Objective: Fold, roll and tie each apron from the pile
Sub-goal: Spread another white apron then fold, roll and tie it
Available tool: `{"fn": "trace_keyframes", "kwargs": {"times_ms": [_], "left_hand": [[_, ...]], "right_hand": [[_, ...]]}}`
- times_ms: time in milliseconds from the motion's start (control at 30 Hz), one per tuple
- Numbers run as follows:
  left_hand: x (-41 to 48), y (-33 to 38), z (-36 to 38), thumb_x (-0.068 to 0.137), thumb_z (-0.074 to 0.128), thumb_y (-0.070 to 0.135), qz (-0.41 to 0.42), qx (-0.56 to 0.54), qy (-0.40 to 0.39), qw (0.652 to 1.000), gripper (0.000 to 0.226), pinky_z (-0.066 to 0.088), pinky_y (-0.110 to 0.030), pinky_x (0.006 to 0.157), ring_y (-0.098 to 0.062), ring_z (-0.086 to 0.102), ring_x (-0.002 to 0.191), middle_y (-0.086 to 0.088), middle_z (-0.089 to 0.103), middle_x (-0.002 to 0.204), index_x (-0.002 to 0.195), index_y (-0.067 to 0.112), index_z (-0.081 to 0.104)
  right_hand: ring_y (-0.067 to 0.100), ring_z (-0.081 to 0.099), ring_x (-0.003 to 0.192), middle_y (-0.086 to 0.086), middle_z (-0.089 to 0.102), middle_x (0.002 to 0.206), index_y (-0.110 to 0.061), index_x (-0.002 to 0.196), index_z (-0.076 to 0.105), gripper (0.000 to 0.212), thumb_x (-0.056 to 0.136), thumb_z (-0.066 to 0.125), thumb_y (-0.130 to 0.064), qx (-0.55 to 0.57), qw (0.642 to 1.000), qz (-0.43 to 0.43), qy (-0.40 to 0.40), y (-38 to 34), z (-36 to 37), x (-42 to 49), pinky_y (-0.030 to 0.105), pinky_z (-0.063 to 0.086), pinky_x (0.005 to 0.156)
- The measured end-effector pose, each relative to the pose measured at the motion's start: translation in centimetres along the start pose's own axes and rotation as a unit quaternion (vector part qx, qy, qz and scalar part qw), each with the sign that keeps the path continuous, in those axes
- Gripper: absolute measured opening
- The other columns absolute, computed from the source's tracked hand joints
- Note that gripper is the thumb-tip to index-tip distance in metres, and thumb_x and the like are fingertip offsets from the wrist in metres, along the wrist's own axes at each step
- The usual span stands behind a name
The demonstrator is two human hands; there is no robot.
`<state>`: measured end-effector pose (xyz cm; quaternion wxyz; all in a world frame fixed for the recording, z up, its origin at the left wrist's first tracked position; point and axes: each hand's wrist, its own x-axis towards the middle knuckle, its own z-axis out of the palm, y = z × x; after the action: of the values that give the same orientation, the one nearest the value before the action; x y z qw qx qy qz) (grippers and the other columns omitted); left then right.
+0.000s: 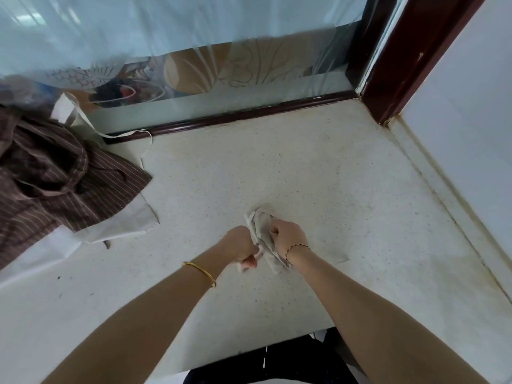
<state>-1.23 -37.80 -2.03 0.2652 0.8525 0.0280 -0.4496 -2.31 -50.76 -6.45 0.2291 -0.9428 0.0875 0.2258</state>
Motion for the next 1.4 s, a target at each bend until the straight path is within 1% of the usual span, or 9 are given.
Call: {"fn": "trace_keyframes", "kwargs": {"times_ms": [133,300,533,733,900,1067,1200,1333,1400], "left_hand": [[-1.6,1.4,-1.8,0.090,0.058,0.013,0.047,0.000,-0.034,0.998,0.019,0.040,-0.015,0.046,-0.010,0.048,0.047,-0.004,0.057,0.064,0.073,0.006,0.062],[-0.4,2.2,-0.4,0.090,0.061,0.021,0.144,-0.101,0.073,0.982,0.022,0.040,-0.019,0.074,-0.014,0.055,0.089,-0.004,0.062,0.100,0.099,0.004,0.069],[1.8,2.0,0.8,0.094,0.043,0.001,0.126,-0.218,0.064,0.966,0.029,0.046,-0.020,0.088,-0.016,0.059,0.103,0.000,0.064,0.108,0.109,0.003,0.068],[2.9,1.5,1.0,0.085,0.050,-0.006,0.203,-0.048,0.040,0.977,0.031,0.044,-0.007,0.067,-0.008,0.056,0.084,0.000,0.062,0.093,0.107,0.005,0.069],[3.9,1.5,1.7,0.077,0.058,-0.001,0.235,0.060,0.087,0.966,0.012,0.045,-0.033,0.065,-0.018,0.054,0.064,-0.008,0.057,0.066,0.067,0.004,0.063],[4.3,1.7,2.1,0.084,0.059,0.007,0.233,0.096,0.147,0.957,0.014,0.050,-0.039,0.072,-0.024,0.058,0.069,-0.019,0.064,0.080,0.074,0.000,0.066],[4.4,1.2,2.2,0.088,0.053,0.006,0.230,0.071,0.187,0.952,0.017,0.045,-0.036,0.067,-0.017,0.049,0.068,-0.010,0.053,0.075,0.079,-0.005,0.064],[4.5,0.4,2.3,0.089,0.051,0.004,0.257,0.070,0.206,0.942,0.013,0.029,-0.018,0.067,-0.012,0.043,0.081,-0.008,0.053,0.090,0.089,0.000,0.063],[4.5,0.3,2.0,0.089,0.050,0.003,0.269,0.065,0.198,0.940,0.014,0.027,-0.014,0.068,-0.012,0.044,0.084,-0.008,0.055,0.094,0.093,0.000,0.064]], "right_hand": [[0.020,0.049,0.071,0.001,0.049,0.068,-0.012,0.082,0.050,0.018,0.096,0.040,-0.016,0.002,1.000,-0.020,0.003,0.2,0.0,-0.3,0.026,0.036,0.054],[0.025,0.062,0.094,0.010,0.068,0.100,-0.004,0.105,0.064,0.025,0.098,0.041,-0.011,0.083,0.995,-0.046,-0.005,1.5,-0.2,-0.9,0.025,0.044,0.078],[0.022,0.063,0.089,0.011,0.070,0.102,-0.004,0.103,0.071,0.024,0.095,0.049,-0.010,0.129,0.989,-0.064,-0.020,2.4,0.0,-1.0,0.015,0.038,0.066],[0.018,0.062,0.097,0.008,0.069,0.109,-0.007,0.108,0.071,0.023,0.095,0.053,-0.013,0.184,0.981,-0.051,-0.020,2.7,-0.5,-1.1,0.014,0.040,0.078],[0.021,0.060,0.089,0.011,0.069,0.100,-0.005,0.103,0.072,0.023,0.094,0.051,-0.011,0.175,0.983,-0.059,-0.019,2.6,-1.0,-1.2,0.019,0.037,0.073],[0.010,0.055,0.066,-0.005,0.059,0.066,-0.004,0.096,0.069,0.016,0.091,0.057,-0.012,0.218,0.975,-0.034,-0.008,2.9,-1.5,-1.2,0.014,0.041,0.060],[0.001,0.051,0.050,-0.003,0.059,0.061,-0.012,0.082,0.061,0.009,0.090,0.060,-0.014,0.286,0.958,-0.012,0.004,3.1,-1.7,-0.7,0.017,0.043,0.056],[0.013,0.060,0.060,0.005,0.055,0.107,-0.013,0.114,0.055,0.023,0.098,0.041,-0.007,0.295,0.955,0.002,0.036,3.0,-1.7,-0.3,0.017,0.045,0.048],[0.022,0.064,0.088,0.003,0.034,0.141,-0.017,0.138,0.043,0.045,0.097,0.035,0.000,0.233,0.972,-0.032,0.027,2.9,-1.9,-0.2,0.015,0.048,0.058]]}}
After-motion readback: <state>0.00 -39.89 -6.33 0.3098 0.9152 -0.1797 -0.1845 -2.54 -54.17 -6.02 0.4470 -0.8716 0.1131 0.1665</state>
